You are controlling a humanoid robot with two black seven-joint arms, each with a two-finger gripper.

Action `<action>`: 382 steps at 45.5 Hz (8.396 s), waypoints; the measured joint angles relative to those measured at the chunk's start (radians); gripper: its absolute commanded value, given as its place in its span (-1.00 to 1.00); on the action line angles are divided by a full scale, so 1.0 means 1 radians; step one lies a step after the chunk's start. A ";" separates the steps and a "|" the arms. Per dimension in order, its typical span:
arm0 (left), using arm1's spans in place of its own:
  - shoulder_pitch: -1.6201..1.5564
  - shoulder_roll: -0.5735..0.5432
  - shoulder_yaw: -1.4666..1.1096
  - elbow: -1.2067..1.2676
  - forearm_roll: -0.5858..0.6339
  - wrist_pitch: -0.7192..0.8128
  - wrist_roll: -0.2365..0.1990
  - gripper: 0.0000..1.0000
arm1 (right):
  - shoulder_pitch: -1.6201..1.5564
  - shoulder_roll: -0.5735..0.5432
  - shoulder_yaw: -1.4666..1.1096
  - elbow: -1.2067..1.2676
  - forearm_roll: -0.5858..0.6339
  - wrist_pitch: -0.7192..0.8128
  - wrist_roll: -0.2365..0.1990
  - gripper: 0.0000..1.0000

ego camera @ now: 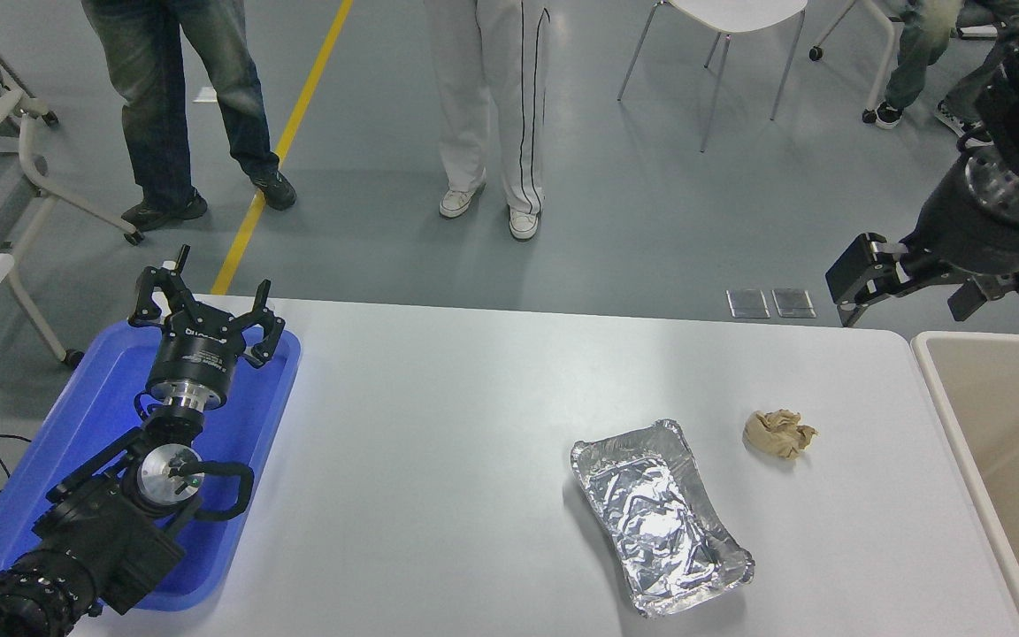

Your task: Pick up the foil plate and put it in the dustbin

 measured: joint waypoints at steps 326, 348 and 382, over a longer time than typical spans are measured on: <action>0.000 0.000 -0.001 -0.001 0.000 0.000 0.000 1.00 | -0.074 -0.121 0.215 0.084 -0.122 -0.002 -0.049 -1.00; 0.000 0.000 0.000 -0.001 0.000 0.000 0.000 1.00 | -0.034 -0.132 0.193 0.096 -0.116 0.000 -0.049 -1.00; 0.001 0.000 0.000 0.002 0.000 0.000 0.000 1.00 | -0.034 -0.286 0.028 0.087 -0.135 0.000 -0.052 -1.00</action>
